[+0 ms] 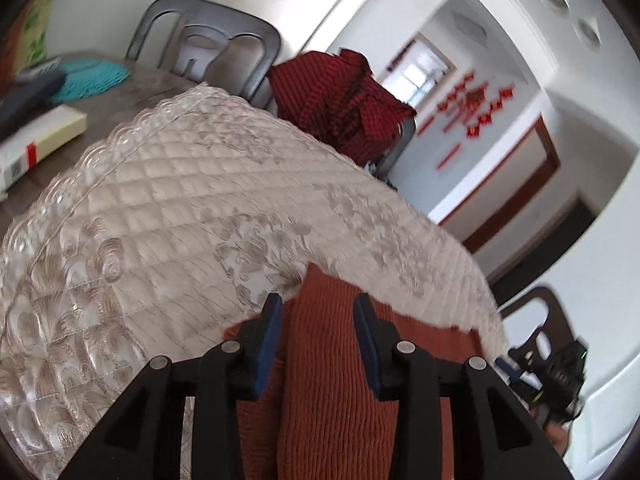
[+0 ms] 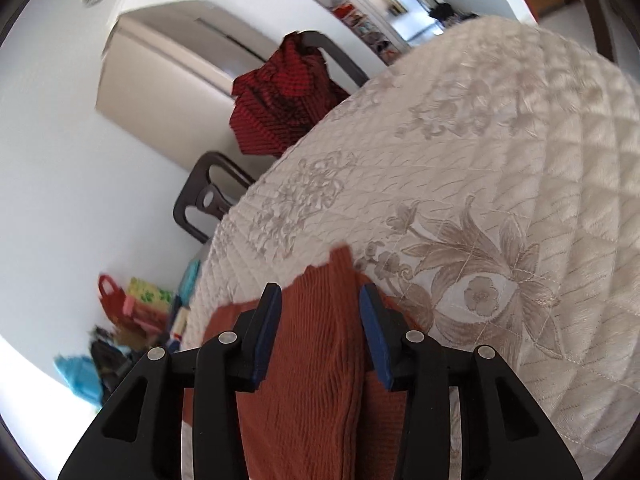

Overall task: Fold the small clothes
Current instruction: 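Lay the hem onto the collar and open both tools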

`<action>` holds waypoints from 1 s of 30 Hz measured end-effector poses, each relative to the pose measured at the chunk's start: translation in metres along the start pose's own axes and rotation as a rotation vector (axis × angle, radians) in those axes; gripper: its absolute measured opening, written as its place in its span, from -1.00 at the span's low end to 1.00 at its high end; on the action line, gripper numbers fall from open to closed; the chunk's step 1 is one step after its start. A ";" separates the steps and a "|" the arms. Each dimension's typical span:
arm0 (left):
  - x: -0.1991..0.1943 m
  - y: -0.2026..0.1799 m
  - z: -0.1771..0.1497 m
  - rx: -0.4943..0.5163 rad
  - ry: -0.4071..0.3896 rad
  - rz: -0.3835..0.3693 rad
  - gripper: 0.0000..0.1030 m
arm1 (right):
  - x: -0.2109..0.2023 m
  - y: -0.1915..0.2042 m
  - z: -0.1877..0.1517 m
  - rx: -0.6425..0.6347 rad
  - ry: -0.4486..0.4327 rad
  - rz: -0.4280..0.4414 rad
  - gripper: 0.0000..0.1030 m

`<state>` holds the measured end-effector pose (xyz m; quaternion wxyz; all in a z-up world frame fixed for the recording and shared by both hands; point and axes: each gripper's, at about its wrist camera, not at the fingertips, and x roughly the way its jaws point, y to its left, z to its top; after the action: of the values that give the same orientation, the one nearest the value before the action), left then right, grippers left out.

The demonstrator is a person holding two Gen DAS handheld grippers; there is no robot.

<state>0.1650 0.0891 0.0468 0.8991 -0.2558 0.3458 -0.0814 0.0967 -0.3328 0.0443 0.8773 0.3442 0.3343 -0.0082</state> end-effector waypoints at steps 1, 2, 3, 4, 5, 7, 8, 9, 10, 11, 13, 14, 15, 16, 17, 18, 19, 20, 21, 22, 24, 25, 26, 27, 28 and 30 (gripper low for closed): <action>0.000 -0.003 -0.002 0.018 0.011 0.006 -0.23 | 0.001 0.002 -0.002 -0.014 0.007 -0.012 -0.19; 0.000 -0.007 -0.005 0.035 0.021 -0.001 -0.23 | 0.001 0.007 -0.005 -0.041 0.015 -0.023 -0.19; -0.003 -0.011 -0.011 0.056 0.032 -0.019 -0.23 | 0.001 0.009 -0.007 -0.063 0.017 -0.024 -0.19; -0.006 -0.015 -0.016 0.078 0.042 -0.030 -0.23 | -0.002 0.015 -0.013 -0.102 0.018 -0.032 -0.19; -0.010 -0.021 -0.024 0.106 0.049 -0.037 -0.23 | -0.006 0.021 -0.020 -0.138 0.020 -0.048 -0.19; -0.022 -0.028 -0.039 0.145 0.054 -0.061 -0.23 | -0.015 0.030 -0.036 -0.196 0.030 -0.056 -0.19; -0.028 -0.032 -0.046 0.161 0.058 -0.071 -0.23 | -0.017 0.033 -0.042 -0.215 0.034 -0.059 -0.19; -0.033 -0.037 -0.054 0.183 0.059 -0.076 -0.23 | -0.020 0.037 -0.052 -0.242 0.041 -0.064 -0.19; -0.038 -0.041 -0.062 0.205 0.060 -0.073 -0.23 | -0.024 0.042 -0.067 -0.277 0.054 -0.079 -0.19; -0.042 -0.046 -0.070 0.228 0.066 -0.061 -0.23 | -0.026 0.043 -0.073 -0.294 0.062 -0.091 -0.19; -0.046 -0.057 -0.084 0.285 0.077 -0.029 -0.23 | -0.030 0.049 -0.093 -0.349 0.076 -0.132 -0.19; -0.048 -0.063 -0.091 0.304 0.081 -0.026 -0.23 | -0.031 0.051 -0.099 -0.369 0.076 -0.152 -0.19; -0.048 -0.069 -0.096 0.319 0.090 -0.039 -0.23 | -0.032 0.054 -0.106 -0.387 0.075 -0.164 -0.19; -0.046 -0.077 -0.101 0.336 0.102 -0.051 -0.23 | -0.032 0.059 -0.112 -0.402 0.074 -0.165 -0.19; -0.043 -0.085 -0.106 0.357 0.110 -0.048 -0.23 | -0.031 0.065 -0.116 -0.415 0.073 -0.155 -0.19; -0.038 -0.095 -0.111 0.390 0.114 -0.038 -0.23 | -0.030 0.067 -0.120 -0.424 0.070 -0.148 -0.19; -0.034 -0.103 -0.115 0.417 0.116 -0.024 -0.23 | -0.026 0.075 -0.123 -0.448 0.068 -0.140 -0.19; -0.028 -0.111 -0.119 0.448 0.119 0.003 -0.23 | -0.022 0.079 -0.127 -0.467 0.072 -0.145 -0.19; -0.024 -0.118 -0.123 0.478 0.122 0.029 -0.23 | -0.018 0.083 -0.130 -0.483 0.077 -0.153 -0.19; -0.018 -0.125 -0.130 0.518 0.125 0.051 -0.23 | -0.011 0.088 -0.133 -0.512 0.084 -0.167 -0.20; 0.001 -0.129 -0.138 0.559 0.191 0.103 -0.23 | 0.002 0.086 -0.136 -0.526 0.123 -0.189 -0.24; 0.004 -0.127 -0.137 0.549 0.197 0.114 -0.23 | 0.005 0.081 -0.132 -0.497 0.136 -0.198 -0.33; 0.002 -0.127 -0.135 0.537 0.185 0.105 -0.23 | 0.003 0.076 -0.129 -0.468 0.131 -0.189 -0.48; 0.001 -0.125 -0.133 0.531 0.186 0.104 -0.23 | -0.001 0.073 -0.127 -0.459 0.122 -0.192 -0.51; -0.001 -0.122 -0.132 0.528 0.187 0.105 -0.23 | -0.006 0.072 -0.126 -0.469 0.111 -0.216 -0.52; -0.008 -0.111 -0.127 0.499 0.172 0.109 -0.23 | -0.017 0.067 -0.126 -0.474 0.090 -0.245 -0.52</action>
<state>0.0782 -0.0545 0.0285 0.9047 0.0008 0.4035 -0.1369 0.0265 -0.2083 0.0263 0.9102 0.0859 0.4046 -0.0207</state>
